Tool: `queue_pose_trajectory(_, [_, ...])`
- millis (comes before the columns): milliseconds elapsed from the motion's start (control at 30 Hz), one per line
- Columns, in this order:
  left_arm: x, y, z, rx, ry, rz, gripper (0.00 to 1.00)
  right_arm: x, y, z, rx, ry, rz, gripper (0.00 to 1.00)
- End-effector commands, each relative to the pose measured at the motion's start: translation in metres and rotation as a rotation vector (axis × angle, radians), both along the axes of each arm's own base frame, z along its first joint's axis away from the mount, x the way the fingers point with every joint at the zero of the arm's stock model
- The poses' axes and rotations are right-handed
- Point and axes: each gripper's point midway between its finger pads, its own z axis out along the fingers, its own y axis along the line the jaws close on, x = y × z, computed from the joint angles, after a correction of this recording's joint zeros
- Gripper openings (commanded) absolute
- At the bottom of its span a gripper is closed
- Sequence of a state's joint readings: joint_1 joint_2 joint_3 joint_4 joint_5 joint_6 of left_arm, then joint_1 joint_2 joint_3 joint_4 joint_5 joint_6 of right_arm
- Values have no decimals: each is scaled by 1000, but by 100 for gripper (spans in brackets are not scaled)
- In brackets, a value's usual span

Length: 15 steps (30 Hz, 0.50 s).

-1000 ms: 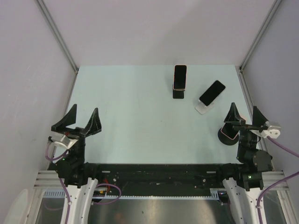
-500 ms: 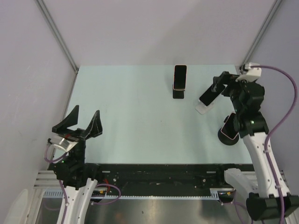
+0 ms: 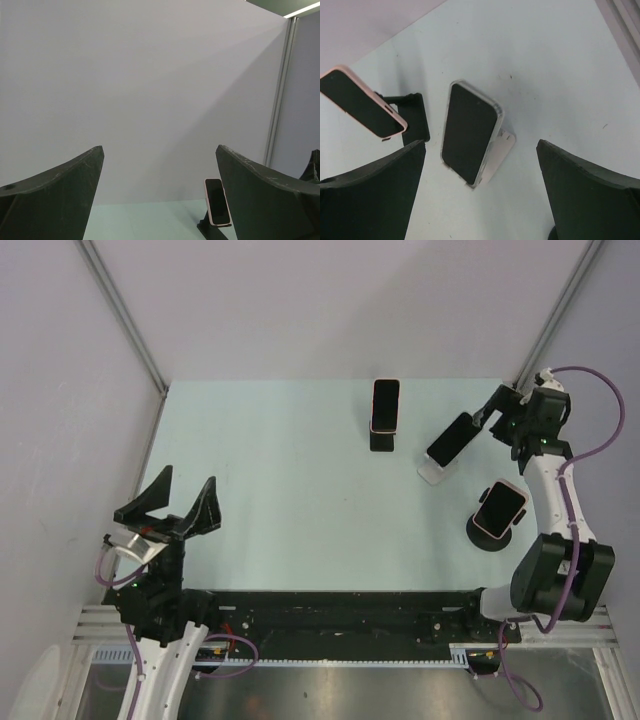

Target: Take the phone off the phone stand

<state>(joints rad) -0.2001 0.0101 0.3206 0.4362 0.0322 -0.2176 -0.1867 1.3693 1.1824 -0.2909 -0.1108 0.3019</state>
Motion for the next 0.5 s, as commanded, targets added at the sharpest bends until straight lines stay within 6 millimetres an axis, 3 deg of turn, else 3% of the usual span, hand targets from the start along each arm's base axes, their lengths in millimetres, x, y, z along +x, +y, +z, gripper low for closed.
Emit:
queue_pose_trajectory(0, [-9, 2, 6, -6, -34, -1, 100, 28, -3, 19, 167, -99, 62, 100])
queue_pose_trajectory(167, [-7, 0, 5, -5, -24, -6, 100, 45, 3, -10, 232, -68, 139, 100])
queue_pose_trajectory(200, [-6, 0, 5, -5, -23, -6, 100, 49, 3, -23, 253, -41, 143, 100])
queue_pose_trajectory(467, [-1, -2, 1, 1, -2, -10, 100, 58, 9, -50, 307, -9, 203, 85])
